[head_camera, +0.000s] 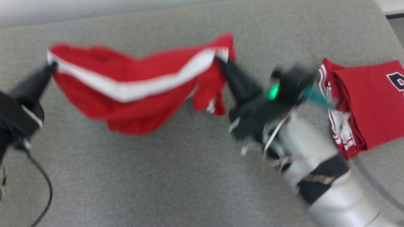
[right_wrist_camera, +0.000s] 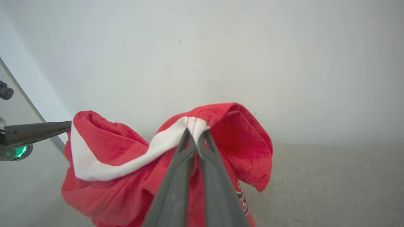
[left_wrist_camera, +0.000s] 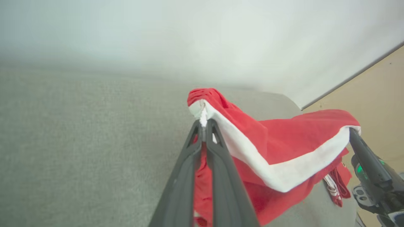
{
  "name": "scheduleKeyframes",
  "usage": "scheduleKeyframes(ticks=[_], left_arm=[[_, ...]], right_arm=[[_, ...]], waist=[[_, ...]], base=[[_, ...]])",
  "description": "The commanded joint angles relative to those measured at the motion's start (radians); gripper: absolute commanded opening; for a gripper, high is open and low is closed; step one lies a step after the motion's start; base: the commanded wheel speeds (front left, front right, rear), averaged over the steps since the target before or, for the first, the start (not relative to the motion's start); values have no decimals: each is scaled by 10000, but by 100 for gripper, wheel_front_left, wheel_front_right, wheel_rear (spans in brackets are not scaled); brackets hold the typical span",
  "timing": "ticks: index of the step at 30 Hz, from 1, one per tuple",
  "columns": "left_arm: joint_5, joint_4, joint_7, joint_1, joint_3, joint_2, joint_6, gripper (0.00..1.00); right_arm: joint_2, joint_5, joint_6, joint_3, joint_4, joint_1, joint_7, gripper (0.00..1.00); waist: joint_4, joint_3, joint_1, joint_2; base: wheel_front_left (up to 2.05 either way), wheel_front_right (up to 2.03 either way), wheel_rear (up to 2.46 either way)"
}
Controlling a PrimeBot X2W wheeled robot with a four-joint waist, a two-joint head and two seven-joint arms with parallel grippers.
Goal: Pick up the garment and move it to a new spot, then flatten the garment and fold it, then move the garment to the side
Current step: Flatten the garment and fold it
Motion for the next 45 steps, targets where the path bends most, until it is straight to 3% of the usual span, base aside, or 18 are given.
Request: scheduleKeyframes(ticks=[1, 9, 14, 17, 27, 33, 39, 45], left_arm=[[-90, -21, -211, -445, 70, -192, 8, 0], [245, 244, -683, -2174, -77, -776, 337, 0], [403, 612, -1043, -2824, -342, -1313, 350, 0], [581, 868, -1132, -2677, -546, -1344, 263, 0], [752, 1305, -1485, -812, -986, -1487, 183, 0], [774, 519, -2443, 838, -838, -1898, 341, 0], [1144, -127, -3393, 2774, -1000, -2343, 559, 0], [1330, -176, -3946, 3943, -1286, -2737, 620, 0]], right_arm=[[-183, 283, -27, -126, -175, -533, 385, 0], [-479, 1191, -27, -727, -584, -2441, 1545, 0], [-540, 780, -27, -1007, -51, -2854, 1802, 0], [-405, 535, -27, -1240, 466, -2498, 2001, 0], [-303, -126, -27, -1508, 1468, -836, 1941, 0], [-536, -163, -27, -1906, 766, 212, 1920, 0], [-719, -415, -27, -2754, -306, 2015, 2724, 0], [-381, -769, -27, -3625, -820, 3431, 3154, 0]], waist=[[-123, 202, 0, 0], [-198, 752, 0, 0], [-194, 964, 0, 0], [-188, 1004, 0, 0], [147, 765, 0, 0], [450, 206, 0, 0], [787, -432, 0, 0], [1015, -851, 0, 0]], base=[[0, 0, 0], [0, 0, 0], [0, 0, 0], [0, 0, 0], [0, 0, 0], [0, 0, 0], [0, 0, 0], [0, 0, 0]])
